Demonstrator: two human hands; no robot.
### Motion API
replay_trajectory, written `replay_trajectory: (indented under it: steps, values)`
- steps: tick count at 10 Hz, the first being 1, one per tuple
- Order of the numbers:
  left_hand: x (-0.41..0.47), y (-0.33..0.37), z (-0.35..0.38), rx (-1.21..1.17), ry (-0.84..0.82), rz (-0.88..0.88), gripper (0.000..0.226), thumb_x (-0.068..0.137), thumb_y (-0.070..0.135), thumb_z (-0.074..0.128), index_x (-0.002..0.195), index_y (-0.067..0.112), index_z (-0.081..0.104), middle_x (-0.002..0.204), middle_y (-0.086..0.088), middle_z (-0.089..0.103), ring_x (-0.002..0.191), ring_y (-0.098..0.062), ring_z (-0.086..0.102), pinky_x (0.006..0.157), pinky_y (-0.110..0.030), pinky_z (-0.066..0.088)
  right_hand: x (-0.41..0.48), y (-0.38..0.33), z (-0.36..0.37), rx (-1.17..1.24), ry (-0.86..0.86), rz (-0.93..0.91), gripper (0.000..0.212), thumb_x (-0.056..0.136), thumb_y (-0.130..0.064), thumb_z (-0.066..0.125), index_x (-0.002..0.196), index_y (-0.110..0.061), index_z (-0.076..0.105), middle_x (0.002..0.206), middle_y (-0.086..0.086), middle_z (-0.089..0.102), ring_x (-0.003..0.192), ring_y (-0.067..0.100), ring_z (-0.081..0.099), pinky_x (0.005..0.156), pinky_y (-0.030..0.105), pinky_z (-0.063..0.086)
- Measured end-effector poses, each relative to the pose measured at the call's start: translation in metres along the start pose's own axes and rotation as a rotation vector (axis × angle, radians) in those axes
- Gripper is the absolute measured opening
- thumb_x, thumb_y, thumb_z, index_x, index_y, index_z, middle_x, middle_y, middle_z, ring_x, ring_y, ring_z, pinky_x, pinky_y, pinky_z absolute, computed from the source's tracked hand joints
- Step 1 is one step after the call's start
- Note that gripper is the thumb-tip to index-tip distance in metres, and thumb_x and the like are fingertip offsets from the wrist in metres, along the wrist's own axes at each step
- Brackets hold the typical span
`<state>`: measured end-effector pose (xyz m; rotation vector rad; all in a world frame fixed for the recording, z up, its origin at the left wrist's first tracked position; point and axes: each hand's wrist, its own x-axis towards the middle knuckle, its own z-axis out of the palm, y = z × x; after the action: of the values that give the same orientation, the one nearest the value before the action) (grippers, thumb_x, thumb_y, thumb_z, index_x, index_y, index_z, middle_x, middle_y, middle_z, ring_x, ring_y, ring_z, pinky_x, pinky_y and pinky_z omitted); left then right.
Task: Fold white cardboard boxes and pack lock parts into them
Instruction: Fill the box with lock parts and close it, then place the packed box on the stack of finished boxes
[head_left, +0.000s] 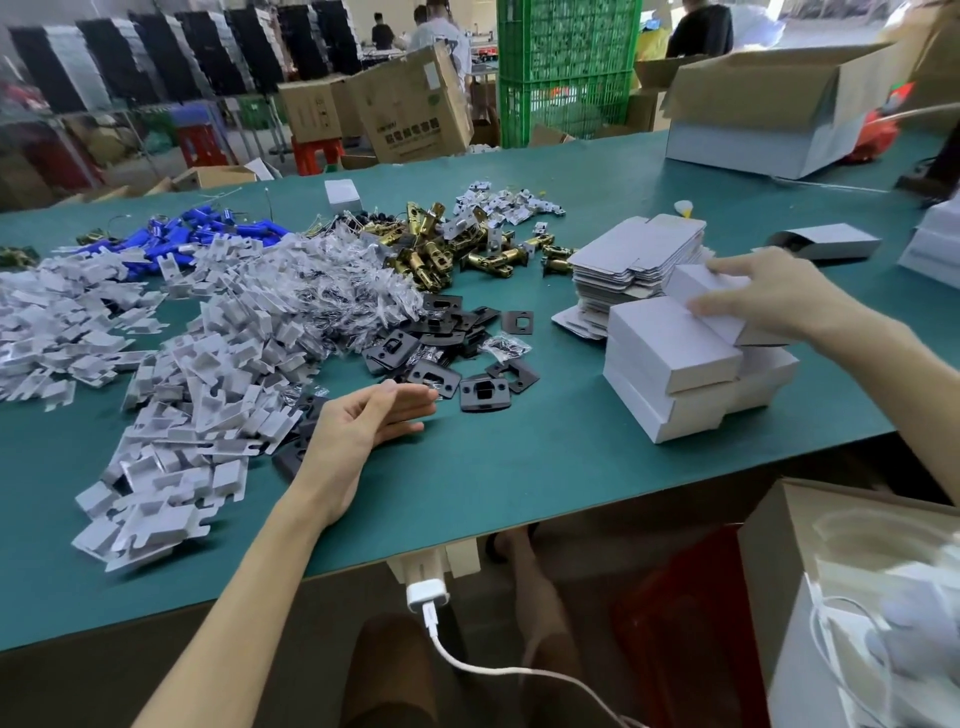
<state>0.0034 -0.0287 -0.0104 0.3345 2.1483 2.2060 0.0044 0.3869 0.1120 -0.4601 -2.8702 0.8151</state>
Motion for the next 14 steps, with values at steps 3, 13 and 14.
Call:
replay_trajectory:
  steps: [3,13,14]
  values:
    - [0.000,0.001,0.001,0.012,-0.009,0.000,0.036,0.111,0.022,0.045,0.117,0.003,0.075,0.117,-0.012,0.077,0.112,-0.029,0.073,0.091,-0.030,0.061,-0.001,0.008,0.007,-0.071,0.001,0.002,0.043,0.099,-0.035,0.056,0.139,-0.025,0.062,0.147,0.015,0.055,0.138,0.036,0.046,0.112,0.042,0.038]
    - [-0.001,0.005,0.003,-0.042,0.027,-0.019,0.035,0.111,0.020,0.046,0.111,0.002,0.076,0.112,-0.013,0.078,0.106,-0.030,0.075,0.087,-0.029,0.061,0.045,-0.088,0.059,-0.536,0.084,-0.254,0.031,0.100,-0.017,0.059,0.077,-0.005,0.043,0.110,0.029,0.060,0.090,0.039,0.055,0.072,0.039,0.040]
    - [-0.001,0.005,0.002,-0.027,0.028,-0.024,0.036,0.111,0.021,0.046,0.112,0.002,0.076,0.112,-0.013,0.078,0.107,-0.030,0.075,0.089,-0.031,0.061,0.035,-0.100,0.054,-0.561,0.176,-0.298,0.020,0.097,-0.003,0.054,0.079,-0.004,0.047,0.090,0.025,0.055,0.079,0.039,0.050,0.068,0.041,0.039]
